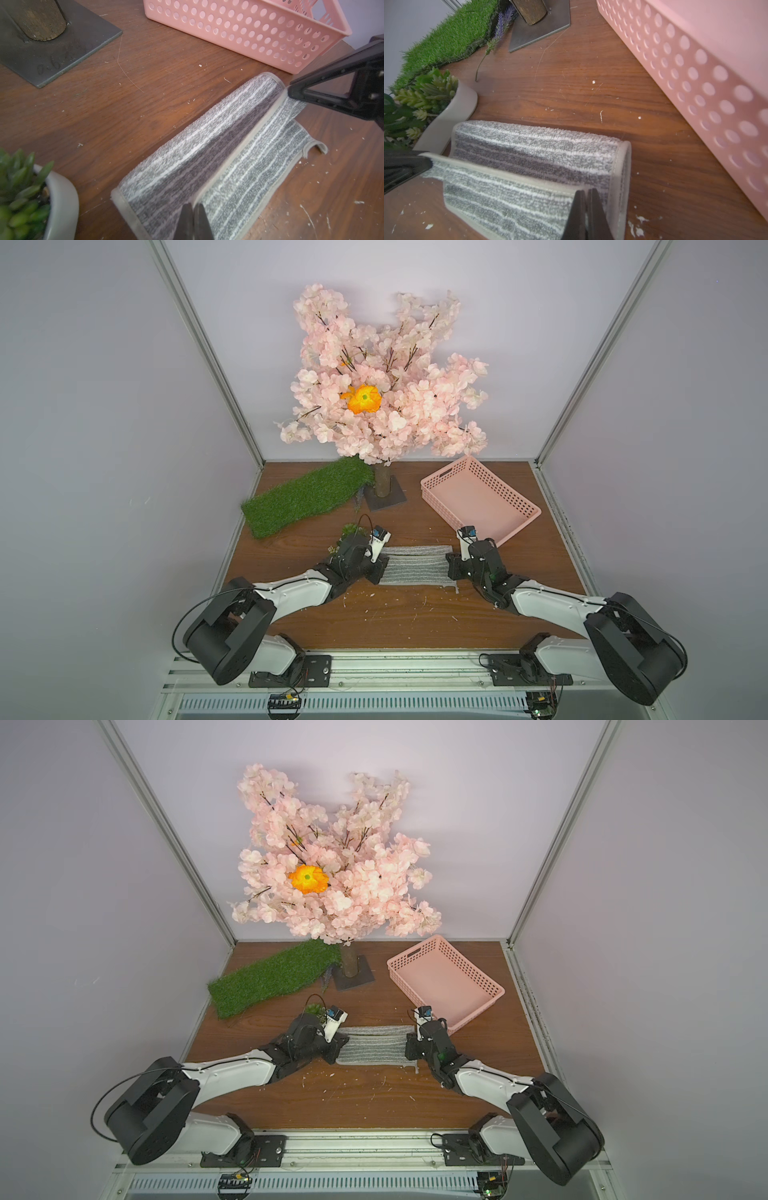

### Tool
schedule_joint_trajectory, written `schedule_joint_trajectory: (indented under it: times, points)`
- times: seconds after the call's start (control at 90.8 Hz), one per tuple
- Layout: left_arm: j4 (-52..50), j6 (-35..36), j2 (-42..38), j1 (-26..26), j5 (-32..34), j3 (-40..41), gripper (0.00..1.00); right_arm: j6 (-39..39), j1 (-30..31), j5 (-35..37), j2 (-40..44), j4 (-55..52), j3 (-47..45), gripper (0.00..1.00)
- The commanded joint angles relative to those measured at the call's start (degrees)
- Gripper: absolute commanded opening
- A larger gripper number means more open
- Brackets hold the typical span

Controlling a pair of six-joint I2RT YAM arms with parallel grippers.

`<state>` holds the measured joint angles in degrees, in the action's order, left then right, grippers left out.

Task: Fold the square dishcloth
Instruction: Fold the cleaning item at the center of the board.

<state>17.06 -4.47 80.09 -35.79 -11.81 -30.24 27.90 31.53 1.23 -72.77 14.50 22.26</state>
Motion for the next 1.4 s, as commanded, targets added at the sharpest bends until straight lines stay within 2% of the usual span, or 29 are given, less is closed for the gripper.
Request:
schedule_joint_trajectory:
  times: [0.0, 0.308, 0.44, 0.572, 0.837, 0.925, 1.244, 1.387]
  points:
    - [0.2, -0.7, 0.0, -0.7, -0.8, 0.8, 0.01, 0.7, 0.6, 0.8, 0.5, 0.0, -0.6, 0.01]
    - [1.0, -1.7, 0.2, -1.1, -0.8, 2.2, 0.01, 1.1, 1.1, 1.3, 1.6, -0.8, -1.4, 0.04]
    - [1.0, -1.8, 0.2, -1.3, -1.0, 2.5, 0.1, 1.6, 1.2, 1.1, 1.0, -0.8, -2.0, 0.07]
    - [1.2, -2.3, 0.1, -1.3, -2.3, 2.9, 0.21, 2.3, 1.3, 1.0, 0.7, -0.8, -2.4, 0.15]
    - [3.1, -4.6, -2.6, -1.4, -5.0, 5.8, 0.25, 3.7, 1.3, 1.9, 4.0, -3.8, -2.5, 0.33]
    - [3.8, -5.5, -3.8, -1.4, -5.7, 6.4, 0.26, 4.0, 1.3, 2.6, 5.9, -5.3, -2.7, 0.36]
    - [3.2, -6.0, -5.4, -1.4, -8.9, 6.7, 0.26, 5.3, 1.3, 5.3, 14.3, -11.0, -2.2, 0.37]
    - [2.2, -5.9, -6.2, -1.4, -11.2, 6.6, 0.26, 5.7, 1.3, 5.3, 15.2, -12.5, -1.3, 0.33]
